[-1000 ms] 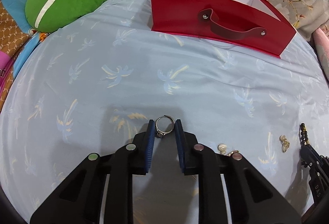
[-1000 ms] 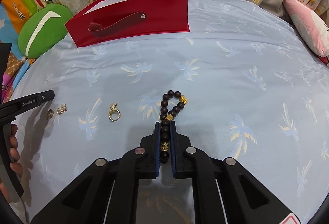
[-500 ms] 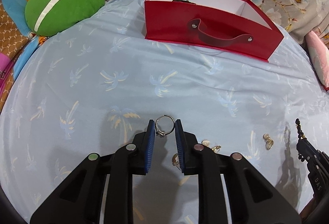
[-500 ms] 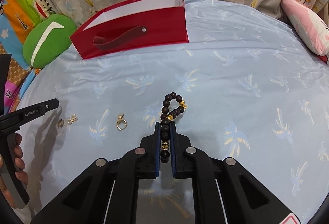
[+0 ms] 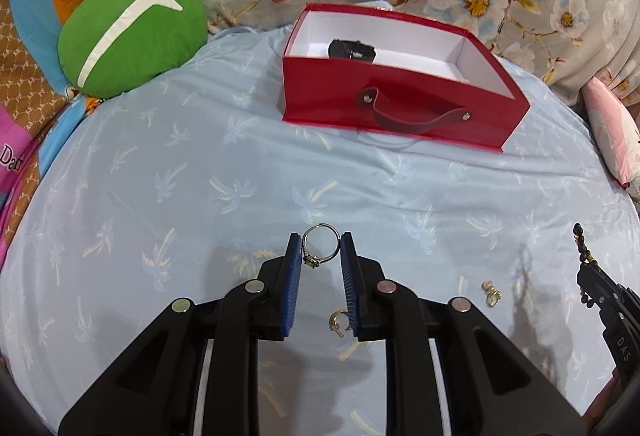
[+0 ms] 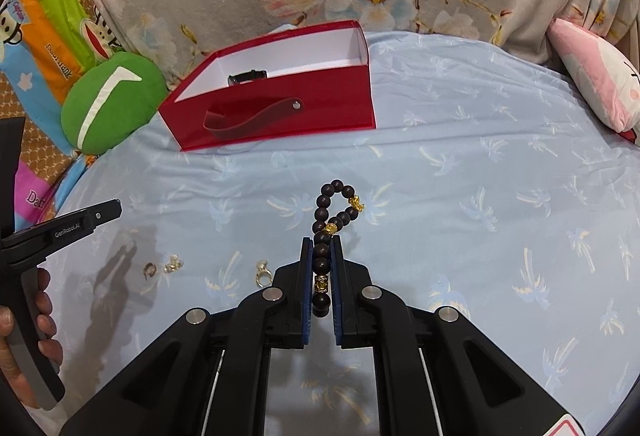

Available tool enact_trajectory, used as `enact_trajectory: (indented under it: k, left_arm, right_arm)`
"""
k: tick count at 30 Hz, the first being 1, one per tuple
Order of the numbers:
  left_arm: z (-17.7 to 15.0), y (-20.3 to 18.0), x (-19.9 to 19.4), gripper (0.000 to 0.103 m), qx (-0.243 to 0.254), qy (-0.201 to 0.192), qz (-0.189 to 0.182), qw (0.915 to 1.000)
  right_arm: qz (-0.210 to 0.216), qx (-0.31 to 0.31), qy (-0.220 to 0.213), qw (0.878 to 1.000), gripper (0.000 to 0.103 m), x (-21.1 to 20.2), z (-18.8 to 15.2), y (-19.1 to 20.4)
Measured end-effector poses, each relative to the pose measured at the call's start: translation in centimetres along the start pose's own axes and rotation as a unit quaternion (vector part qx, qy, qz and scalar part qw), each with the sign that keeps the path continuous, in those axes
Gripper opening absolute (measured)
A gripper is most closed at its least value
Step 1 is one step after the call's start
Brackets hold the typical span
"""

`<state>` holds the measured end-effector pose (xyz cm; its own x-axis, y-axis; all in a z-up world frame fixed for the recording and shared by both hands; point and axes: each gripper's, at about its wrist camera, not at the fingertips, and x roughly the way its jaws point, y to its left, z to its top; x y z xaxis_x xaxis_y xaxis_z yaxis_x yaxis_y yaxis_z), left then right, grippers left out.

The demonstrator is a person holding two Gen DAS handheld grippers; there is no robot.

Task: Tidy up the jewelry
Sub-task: 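Carry the bead bracelet and silver ring with both tools over the red box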

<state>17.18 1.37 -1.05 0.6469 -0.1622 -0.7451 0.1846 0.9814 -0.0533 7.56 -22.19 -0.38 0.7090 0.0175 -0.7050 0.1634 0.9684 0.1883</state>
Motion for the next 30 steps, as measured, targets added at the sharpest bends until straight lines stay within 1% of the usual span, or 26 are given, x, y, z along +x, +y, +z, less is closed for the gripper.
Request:
enact_trajectory:
  k: [5, 10, 14, 18, 23, 26, 30]
  left_arm:
    - [1.4, 0.0, -1.4, 0.019, 0.0, -0.021, -0.001, 0.9998]
    - [3.5, 0.0, -2.6, 0.019, 0.002, -0.048, 0.002, 0.9988]
    - [5.9, 0.2, -3.3, 0.019, 0.001, -0.07, 0.004, 0.9975]
    - [8.8, 0.0, -3.4, 0.019, 0.006, -0.09, 0.012, 0.9958]
    - [12.8, -0.6, -2.1, 0.019, 0.012, -0.097, 0.006, 0.9952]
    - [15.3, -1.4, -0.9, 0.019, 0.022, -0.103, 0.013, 0.9943]
    - [18.7, -2.4, 1.4, 0.019, 0.027, -0.101, 0.002, 0.9945]
  right_arm:
    - [0.006, -0.007, -0.02, 1.0, 0.007, -1.0, 1.6, 0.3]
    - [0.008, -0.021, -0.047, 0.999, 0.007, -1.8, 4.1, 0.8]
    - [0.022, -0.027, -0.066, 0.997, 0.007, -2.0, 6.8, 1.1]
    - [0.026, -0.037, -0.085, 0.995, 0.007, -1.8, 10.1, 1.6]
    - [0.038, -0.045, -0.097, 0.994, 0.007, -0.2, 14.5, 2.1]
    - [0.046, -0.052, -0.092, 0.993, 0.007, 1.9, 17.4, 2.6]
    - [0.061, -0.056, -0.073, 0.994, 0.007, 5.6, 21.2, 3.2]
